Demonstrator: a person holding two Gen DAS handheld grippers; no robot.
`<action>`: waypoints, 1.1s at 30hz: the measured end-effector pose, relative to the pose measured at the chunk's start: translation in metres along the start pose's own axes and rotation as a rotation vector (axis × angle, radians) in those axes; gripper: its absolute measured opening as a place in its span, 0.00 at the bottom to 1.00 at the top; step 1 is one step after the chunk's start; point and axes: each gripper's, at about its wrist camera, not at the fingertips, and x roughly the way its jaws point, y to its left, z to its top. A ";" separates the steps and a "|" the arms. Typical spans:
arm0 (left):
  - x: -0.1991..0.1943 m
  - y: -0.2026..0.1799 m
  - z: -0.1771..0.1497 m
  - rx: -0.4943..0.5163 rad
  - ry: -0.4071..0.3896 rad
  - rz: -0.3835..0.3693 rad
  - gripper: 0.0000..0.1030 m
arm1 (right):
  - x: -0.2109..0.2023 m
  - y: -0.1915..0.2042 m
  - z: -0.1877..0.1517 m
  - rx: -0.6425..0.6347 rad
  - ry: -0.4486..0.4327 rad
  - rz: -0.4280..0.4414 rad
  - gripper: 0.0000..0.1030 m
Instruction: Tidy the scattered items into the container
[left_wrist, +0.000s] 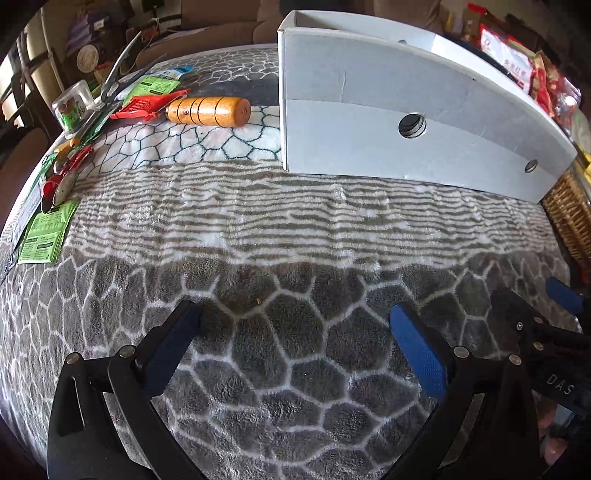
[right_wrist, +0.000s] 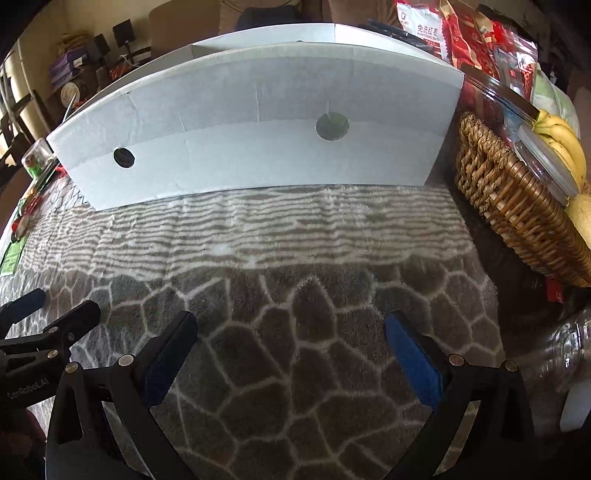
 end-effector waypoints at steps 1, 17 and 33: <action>0.000 -0.001 -0.001 0.001 -0.012 0.009 1.00 | 0.001 0.000 0.000 -0.006 -0.005 -0.008 1.00; -0.003 0.000 -0.009 -0.017 -0.085 0.009 1.00 | 0.003 0.005 -0.002 -0.010 -0.051 -0.029 1.00; -0.003 -0.001 -0.009 -0.017 -0.085 0.009 1.00 | 0.003 0.005 -0.002 -0.010 -0.051 -0.030 1.00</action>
